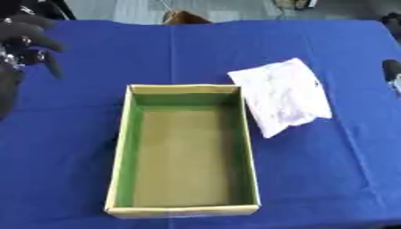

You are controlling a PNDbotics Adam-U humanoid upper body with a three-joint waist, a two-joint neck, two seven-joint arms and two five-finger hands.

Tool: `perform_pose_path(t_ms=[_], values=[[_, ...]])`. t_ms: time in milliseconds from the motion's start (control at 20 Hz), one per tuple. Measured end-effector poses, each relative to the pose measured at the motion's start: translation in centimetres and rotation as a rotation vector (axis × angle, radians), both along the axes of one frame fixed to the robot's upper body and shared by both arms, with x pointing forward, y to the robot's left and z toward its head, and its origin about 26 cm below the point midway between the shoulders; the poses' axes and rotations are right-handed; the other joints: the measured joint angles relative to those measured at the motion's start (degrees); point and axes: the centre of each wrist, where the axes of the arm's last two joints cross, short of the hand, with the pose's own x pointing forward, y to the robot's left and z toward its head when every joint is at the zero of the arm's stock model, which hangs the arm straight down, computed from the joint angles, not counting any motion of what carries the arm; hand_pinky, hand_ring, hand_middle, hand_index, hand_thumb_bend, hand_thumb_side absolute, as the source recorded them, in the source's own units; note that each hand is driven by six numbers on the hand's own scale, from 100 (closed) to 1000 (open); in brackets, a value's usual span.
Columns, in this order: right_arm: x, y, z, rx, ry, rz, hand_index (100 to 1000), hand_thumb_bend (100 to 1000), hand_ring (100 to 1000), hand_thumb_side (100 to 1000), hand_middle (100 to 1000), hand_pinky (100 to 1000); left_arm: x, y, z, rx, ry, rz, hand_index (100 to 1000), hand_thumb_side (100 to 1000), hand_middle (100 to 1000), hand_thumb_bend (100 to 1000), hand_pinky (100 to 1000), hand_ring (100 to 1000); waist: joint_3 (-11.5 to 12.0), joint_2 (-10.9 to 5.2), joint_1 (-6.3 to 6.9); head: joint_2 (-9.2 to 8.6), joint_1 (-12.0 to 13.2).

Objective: Pick up objects on the table and place them in the box.

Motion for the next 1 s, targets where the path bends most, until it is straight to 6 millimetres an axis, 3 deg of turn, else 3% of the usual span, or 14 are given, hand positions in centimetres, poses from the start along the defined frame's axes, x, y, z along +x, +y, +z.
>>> perform_pose_path(t_ms=[150,200,450,650,1000], values=[[0.5,0.4,0.8,-0.033,0.001,0.03,935,223,771,650,844,745,0.0,-0.1,0.0,0.002,0.001,-0.006,791,999,783,100,422,641,0.17,-0.11,-0.01,0.0,-0.01],[0.7,0.5,1.1,-0.046,0.004,0.042,936,260,773,681,848,743,0.0,-0.1,0.0,0.003,0.001,-0.006,792,1000,783,100,422,641,0.2,-0.12,-0.01,0.0,-0.02],[2.5,1.3,2.5,-0.112,0.034,0.109,938,264,780,685,853,745,-0.1,-0.2,-0.2,0.01,0.009,-0.015,792,1000,783,100,421,641,0.65,-0.19,0.01,0.0,-0.07],[3.7,1.7,2.2,-0.139,0.085,0.151,940,259,777,692,850,740,-0.1,-0.2,-0.3,0.012,0.009,-0.017,791,1000,782,100,421,641,0.84,-0.19,0.01,0.0,-0.24],[4.9,1.3,1.4,-0.142,0.147,0.173,940,254,772,697,846,736,-0.1,-0.4,-0.3,0.017,0.011,-0.025,792,1000,783,100,421,641,0.88,-0.19,0.01,0.0,-5.84]])
